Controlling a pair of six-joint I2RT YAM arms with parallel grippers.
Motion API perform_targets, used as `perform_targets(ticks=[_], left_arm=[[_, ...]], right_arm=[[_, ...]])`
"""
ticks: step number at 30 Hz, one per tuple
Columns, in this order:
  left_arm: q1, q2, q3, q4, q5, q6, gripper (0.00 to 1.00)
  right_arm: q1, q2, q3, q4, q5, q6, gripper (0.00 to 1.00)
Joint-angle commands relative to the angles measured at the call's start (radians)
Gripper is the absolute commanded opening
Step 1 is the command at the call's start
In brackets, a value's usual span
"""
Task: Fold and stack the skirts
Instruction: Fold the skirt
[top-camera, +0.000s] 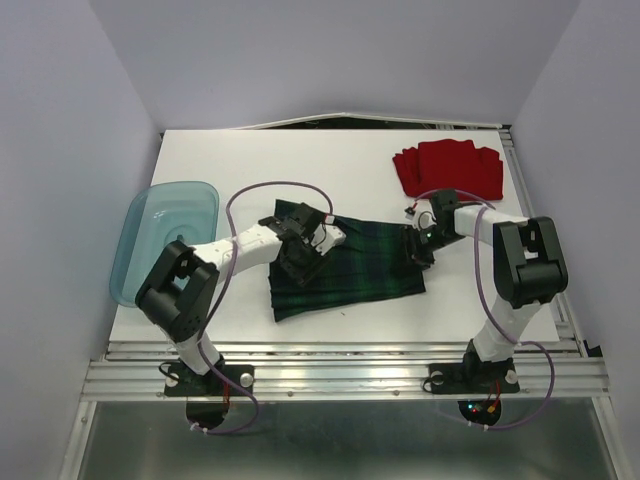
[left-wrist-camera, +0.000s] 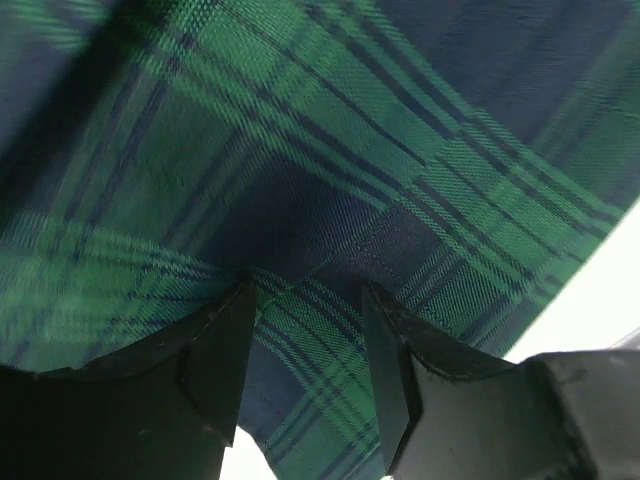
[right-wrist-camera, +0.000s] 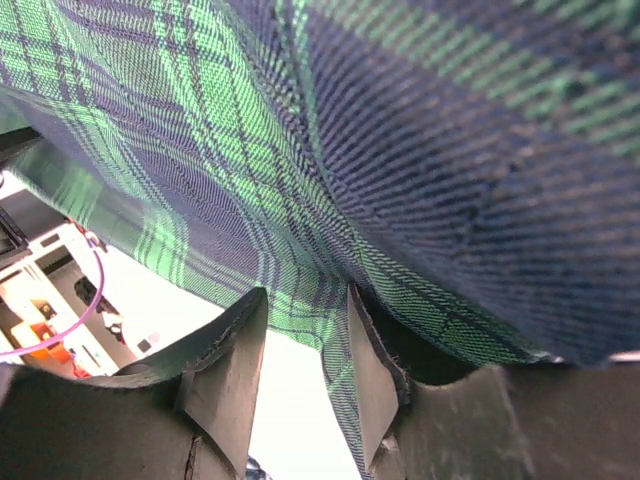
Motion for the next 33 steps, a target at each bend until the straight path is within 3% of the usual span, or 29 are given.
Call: perform_targets(ticks=[1,6,11,14,21,27,33], left_arm=[[0.004,0.053,-0.023,0.068,-0.016,-0.018,0.57],[0.016,0.153,-0.007,0.059,-0.050,0.032,0.55],[0.016,0.179,0.015,0.044,-0.058,0.157,0.51],[0.010,0.181,0.009,0.044,-0.067,0.216,0.50],[-0.003,0.182,0.020,0.065,-0.188,0.429,0.50],[0.000,0.188,0.026,0.168,-0.291,0.620,0.50],[0.027,0.231,0.093,0.277,-0.286,0.723,0.50]], right_arm=[[0.009,-0.009,-0.031,-0.051,0.139,-0.056,0.45],[0.009,-0.086,0.051,-0.114,0.091,-0.106,0.49],[0.009,-0.223,0.249,-0.052,0.093,-0.068,0.57],[0.009,-0.181,0.381,-0.024,0.068,-0.019,0.57],[0.009,0.102,0.587,-0.061,0.059,-0.117,0.56],[0.009,0.166,0.515,-0.079,0.035,-0.183,0.54],[0.009,0.069,0.258,-0.049,0.010,-0.180,0.48]])
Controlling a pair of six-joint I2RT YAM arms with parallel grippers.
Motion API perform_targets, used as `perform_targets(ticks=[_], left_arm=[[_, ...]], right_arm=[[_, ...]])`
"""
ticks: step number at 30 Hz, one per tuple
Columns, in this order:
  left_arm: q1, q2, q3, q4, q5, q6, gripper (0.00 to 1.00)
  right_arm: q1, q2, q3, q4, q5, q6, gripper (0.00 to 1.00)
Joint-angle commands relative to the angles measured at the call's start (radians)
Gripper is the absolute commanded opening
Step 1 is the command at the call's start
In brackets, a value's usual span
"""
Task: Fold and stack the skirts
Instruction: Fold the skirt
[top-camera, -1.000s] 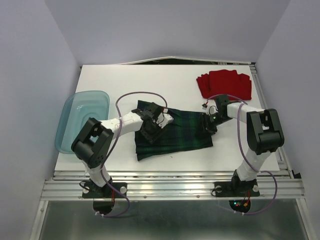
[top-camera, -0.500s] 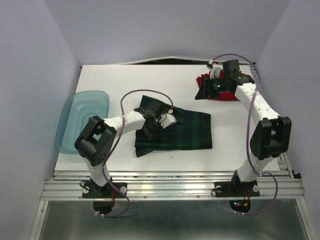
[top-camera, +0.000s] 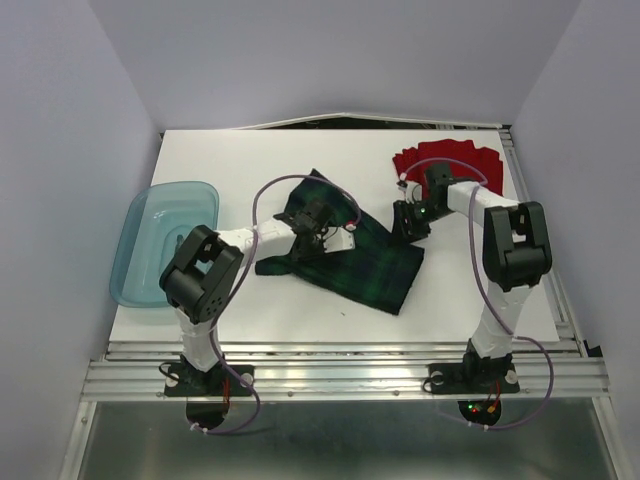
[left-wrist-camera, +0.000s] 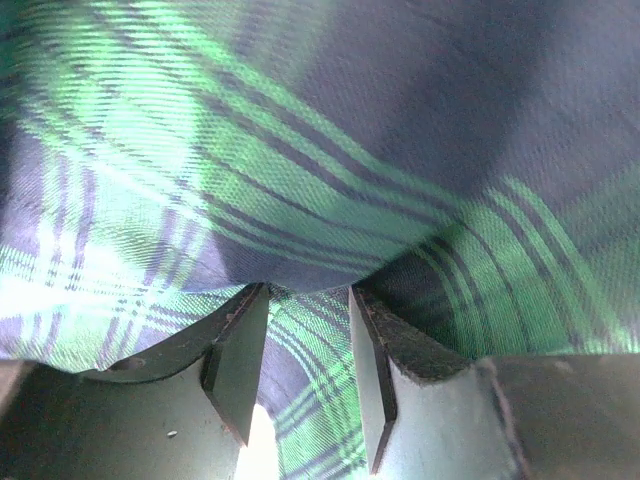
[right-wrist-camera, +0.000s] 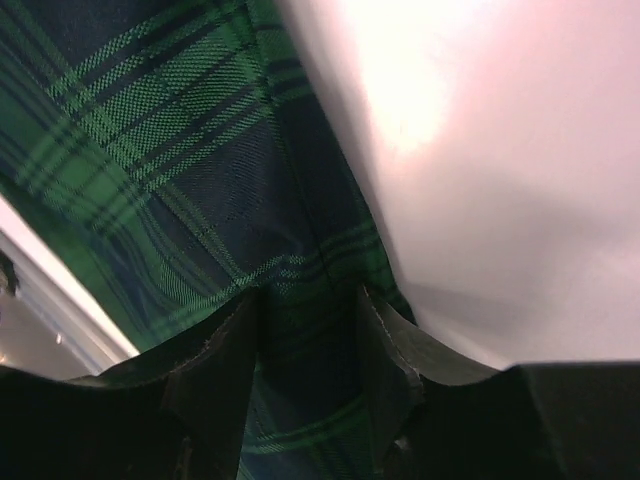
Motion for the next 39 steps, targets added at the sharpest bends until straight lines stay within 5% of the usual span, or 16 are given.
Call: perform_targets(ticks=[1,9,17,21,25,31,39], left_arm=[[0.036,0.043,0.027,0.144,-0.031,0.114,0.50],[0.098,0.071,0.246,0.264,-0.043,-0.033,0.59],[0.140,-0.170,0.319,0.116,0.078,-0.412,0.64],[0.180,-0.295,0.205,-0.006,0.207,-0.645,0.64],[0.249,-0.342,0.083,-0.102,0.281,-0.813,0.66],[0.341,-0.382,-0.029,-0.029,0.347,-0.967,0.72],[0.399,-0.296,-0.046,0.020,0.197,-1.130,0.83]], right_arm=[[-0.002,-0.135,-0.139,0.020,-0.032,-0.015,0.45],[0.017,-0.296,-0.373,0.074,-0.069,0.089,0.43],[0.142,-0.401,-0.444,0.188,-0.239,0.287,0.59],[0.151,-0.473,-0.424,0.215,-0.304,0.313,0.64],[0.151,-0.494,-0.351,0.164,-0.184,0.282,0.64],[0.151,-0.496,-0.295,0.170,-0.084,0.252,0.61],[0.169,-0.448,-0.361,0.268,-0.130,0.226,0.59]])
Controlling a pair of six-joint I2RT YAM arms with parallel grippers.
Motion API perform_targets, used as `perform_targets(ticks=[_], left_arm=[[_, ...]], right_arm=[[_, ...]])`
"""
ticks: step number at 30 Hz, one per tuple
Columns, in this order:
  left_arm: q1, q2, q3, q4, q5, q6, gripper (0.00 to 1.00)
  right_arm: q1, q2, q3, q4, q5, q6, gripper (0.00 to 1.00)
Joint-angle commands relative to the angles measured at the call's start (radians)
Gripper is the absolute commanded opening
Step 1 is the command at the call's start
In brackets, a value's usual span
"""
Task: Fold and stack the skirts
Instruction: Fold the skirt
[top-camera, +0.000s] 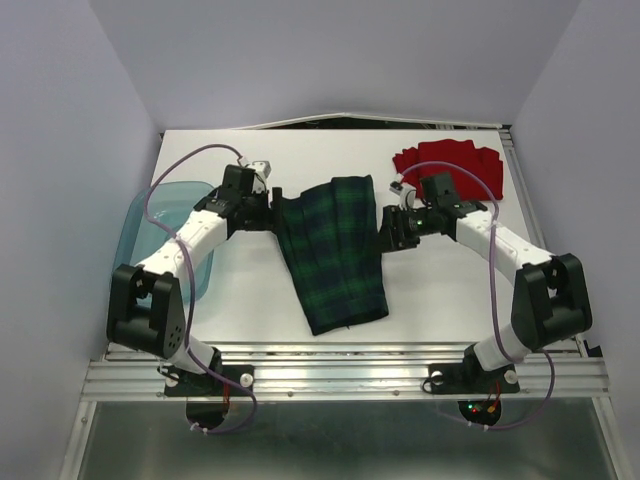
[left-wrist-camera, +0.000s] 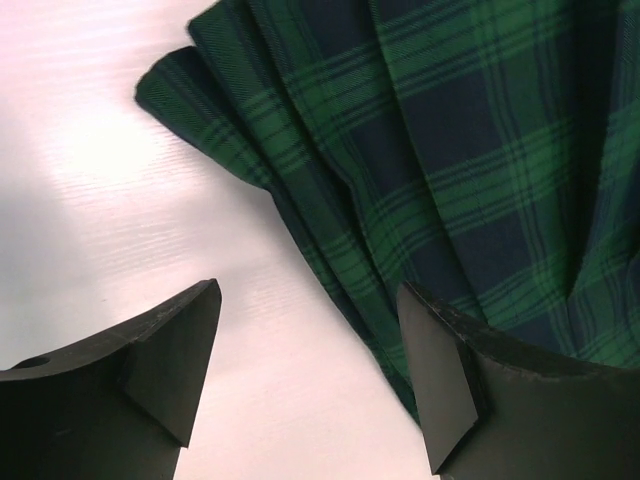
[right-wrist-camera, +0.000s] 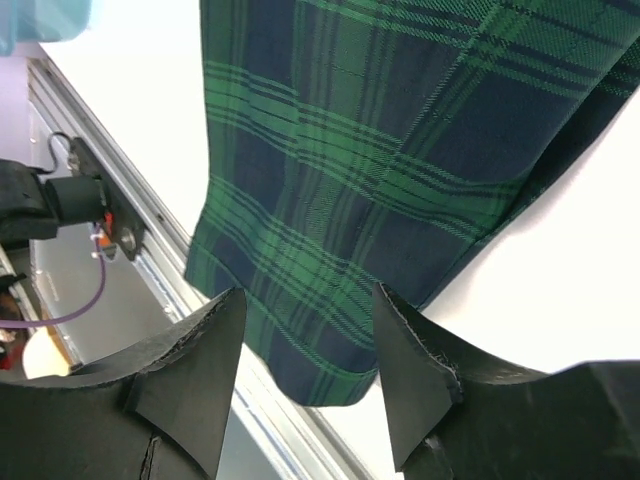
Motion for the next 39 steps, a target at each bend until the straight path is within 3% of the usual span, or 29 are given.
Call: perform_targets(ticks=[1,7,15,24,30,31,36,39], left_arm=[[0.014,0.059,0.004,0.044,-0.084,-0.116,0.83],[0.031,0.197,0.044,0.073,-0.035,-0.139,0.82],[0.037,0.261,0.012,0.279,0.094,-0.203,0.80],[0.037,0.350,0.081,0.417,0.159,-0.142,0.47],[0.037,0.256,0.032,0.506,0.311,0.027,0.17],[0.037,0.222,0.011,0.514,0.342,0.074,0.00],[0.039,0.183,-0.062,0.524,0.388,0.203,0.00],[0.043,0.258,-0.011,0.434,0.428,0.270,0.00]], right_arm=[[0.017,0.035,-0.021,0.077,-0.007,-0.055,0.58],[0.047,0.092,-0.056,0.108,0.031,-0.088,0.57],[0.057,0.121,-0.156,0.160,0.070,-0.099,0.57],[0.078,0.162,-0.204,0.176,0.076,-0.105,0.56],[0.078,0.166,-0.182,0.143,0.081,-0.109,0.55],[0.078,0.149,-0.178,0.134,0.072,-0.111,0.55],[0.078,0.045,-0.116,0.097,0.010,-0.105,0.57],[0.078,0.000,-0.012,0.085,-0.011,-0.121,0.61]])
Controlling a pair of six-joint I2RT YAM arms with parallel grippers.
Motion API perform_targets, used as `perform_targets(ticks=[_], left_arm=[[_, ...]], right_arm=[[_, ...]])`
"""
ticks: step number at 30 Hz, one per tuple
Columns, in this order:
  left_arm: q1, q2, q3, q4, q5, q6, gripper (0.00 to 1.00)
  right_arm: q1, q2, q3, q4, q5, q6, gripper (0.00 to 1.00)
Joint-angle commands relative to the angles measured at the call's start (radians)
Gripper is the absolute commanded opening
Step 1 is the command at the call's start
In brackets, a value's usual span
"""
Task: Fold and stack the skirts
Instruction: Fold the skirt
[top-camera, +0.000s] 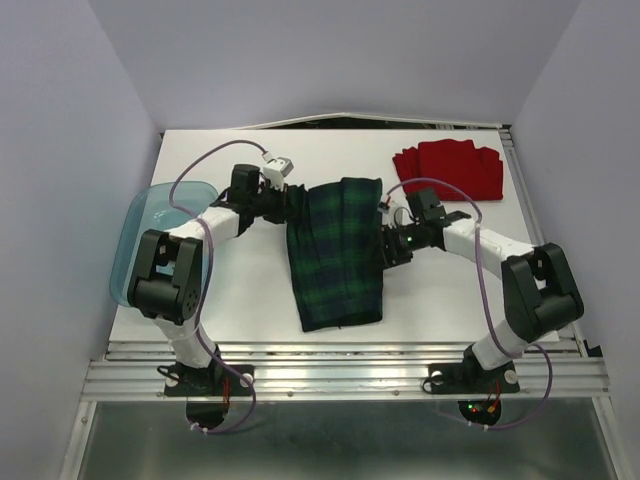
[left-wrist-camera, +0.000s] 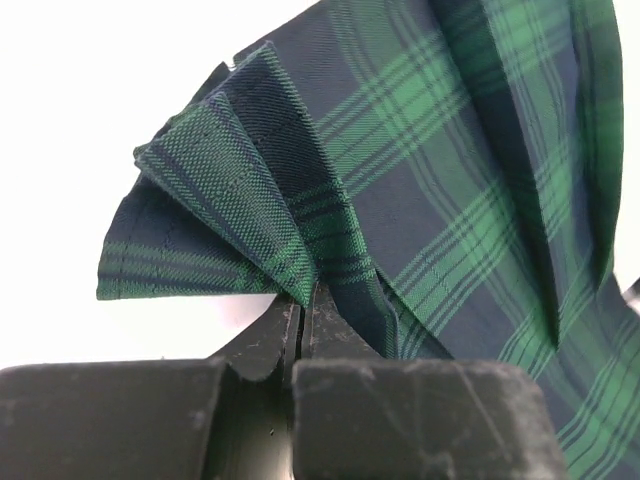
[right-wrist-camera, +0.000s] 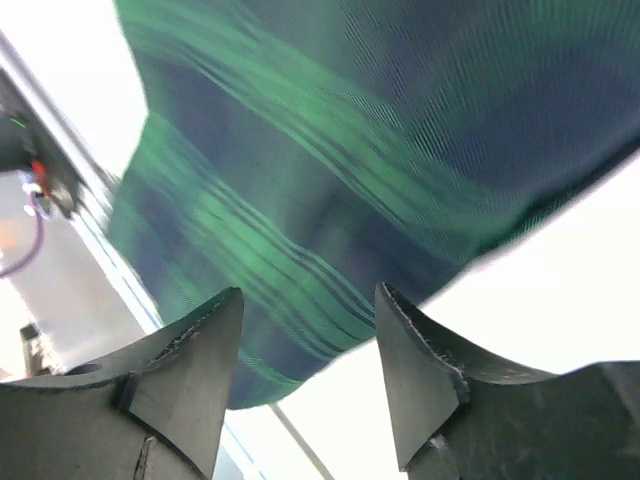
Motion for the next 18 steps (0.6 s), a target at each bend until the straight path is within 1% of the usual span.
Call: perform_targets(ticks=[1,2,3,5,6,9,10,12,13,15,16,17,18], left_arm=[[0.009,0.082,0.054,-0.076,0.095,0.158,0.00],[0.009,0.103,0.067,-0.102,0.080,0.161,0.00],[0.009,0.126,0.078,-0.104,0.054,0.175,0.00],[0.010,0.138,0.081,-0.093,0.023,0.194,0.00],[0.010,0.146,0.096,-0.095,0.008,0.192,0.00],[0.013,0.172,0.121,-0.115,-0.027,0.183,0.00],[0.013,0.182,0.127,-0.118,-0.046,0.174,0.01],[0.013,0.198,0.157,-0.158,-0.064,0.175,0.06],[0.015,0.212,0.167,-0.174,-0.067,0.180,0.12],[0.018,0.213,0.174,-0.198,-0.055,0.186,0.19],[0.018,0.203,0.174,-0.199,-0.049,0.186,0.26],[0.019,0.193,0.170,-0.198,-0.040,0.192,0.30],[0.019,0.183,0.167,-0.198,-0.029,0.197,0.36]], right_arm=[[0.012,-0.084,0.171,-0.016,-0.051,-0.046,0.62],[0.012,-0.072,0.211,-0.049,-0.062,-0.062,0.64],[0.012,-0.041,0.284,-0.066,-0.079,-0.072,0.66],[0.012,-0.009,0.337,-0.086,-0.099,-0.073,0.66],[0.012,0.023,0.375,-0.089,-0.108,-0.105,0.67],[0.012,0.082,0.438,-0.076,-0.096,-0.124,0.67],[0.012,0.129,0.454,-0.067,-0.096,-0.126,0.67],[0.012,0.184,0.487,-0.048,-0.112,-0.138,0.66],[0.012,0.241,0.516,-0.030,-0.123,-0.145,0.65],[0.012,0.295,0.539,-0.001,-0.148,-0.142,0.64],[0.012,0.323,0.546,0.019,-0.180,-0.135,0.64],[0.012,0.373,0.553,0.068,-0.218,-0.113,0.63],[0.012,0.395,0.552,0.100,-0.237,-0.101,0.63]])
